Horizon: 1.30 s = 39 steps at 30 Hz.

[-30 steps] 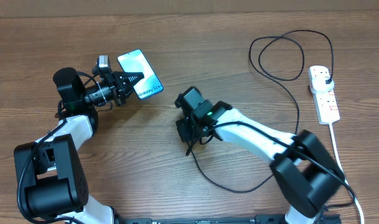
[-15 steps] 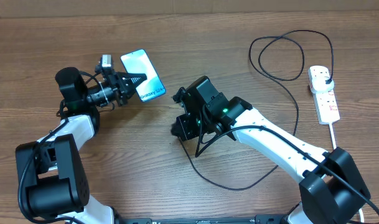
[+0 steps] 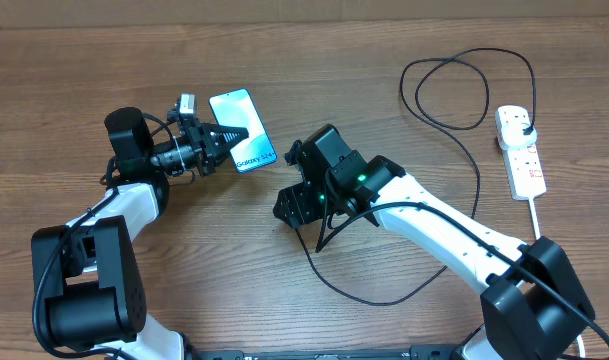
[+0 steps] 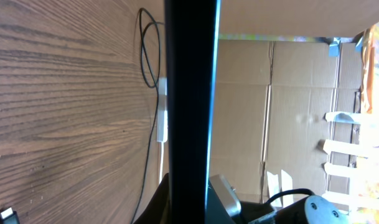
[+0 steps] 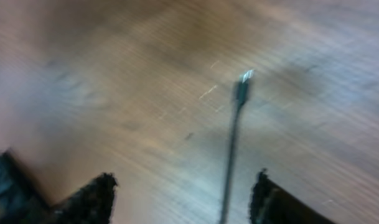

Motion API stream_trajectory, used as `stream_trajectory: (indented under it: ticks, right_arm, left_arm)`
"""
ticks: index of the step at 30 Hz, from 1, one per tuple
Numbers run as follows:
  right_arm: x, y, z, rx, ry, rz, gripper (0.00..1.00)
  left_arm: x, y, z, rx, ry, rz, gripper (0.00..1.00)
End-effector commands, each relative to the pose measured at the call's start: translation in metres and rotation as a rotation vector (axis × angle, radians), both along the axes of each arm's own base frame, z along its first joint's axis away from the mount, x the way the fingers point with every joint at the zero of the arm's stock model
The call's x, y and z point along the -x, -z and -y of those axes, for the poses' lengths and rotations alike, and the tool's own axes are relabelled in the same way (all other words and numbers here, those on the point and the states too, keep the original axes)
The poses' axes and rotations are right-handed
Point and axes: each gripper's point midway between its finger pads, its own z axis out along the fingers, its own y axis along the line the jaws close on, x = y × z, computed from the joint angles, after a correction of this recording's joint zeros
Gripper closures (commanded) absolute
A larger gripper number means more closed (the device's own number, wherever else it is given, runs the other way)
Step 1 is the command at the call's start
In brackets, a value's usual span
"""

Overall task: Plug charger to phone and switch on socket
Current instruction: 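Lift the USB-C plug with the right gripper toward the phone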

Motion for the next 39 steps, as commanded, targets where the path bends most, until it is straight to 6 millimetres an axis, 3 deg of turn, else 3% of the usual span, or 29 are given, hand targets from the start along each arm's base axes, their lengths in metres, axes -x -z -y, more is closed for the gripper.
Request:
stream_trajectory:
  ticks: [1, 7, 12, 22, 31, 39]
  right_arm:
    - [-0.021, 0.001, 0.003, 0.101, -0.009, 0.158, 0.25]
    - [-0.029, 0.033, 0.001, 0.226, -0.043, 0.225, 0.11]
    - [-0.032, 0.054, -0.001, 0.266, -0.089, 0.234, 0.11]
    - [-0.036, 0.087, -0.006, 0.302, -0.095, 0.232, 0.25]
    - [-0.027, 0.098, -0.017, 0.365, -0.126, 0.286, 0.37]
    - [-0.023, 0.112, -0.019, 0.393, -0.138, 0.286, 0.4]
  left_arm:
    - [-0.005, -0.01, -0.001, -0.018, 0.009, 0.076, 0.96]
    - [-0.005, -0.011, -0.001, -0.018, 0.01, 0.08, 0.96]
    - [-0.008, -0.013, -0.002, -0.018, 0.0, 0.085, 0.96]
    - [-0.009, -0.013, -0.002, -0.019, -0.007, 0.085, 0.96]
    - [-0.009, -0.013, -0.002, -0.019, -0.007, 0.085, 0.96]
    - [-0.009, -0.013, -0.006, -0.02, -0.014, 0.085, 0.96]
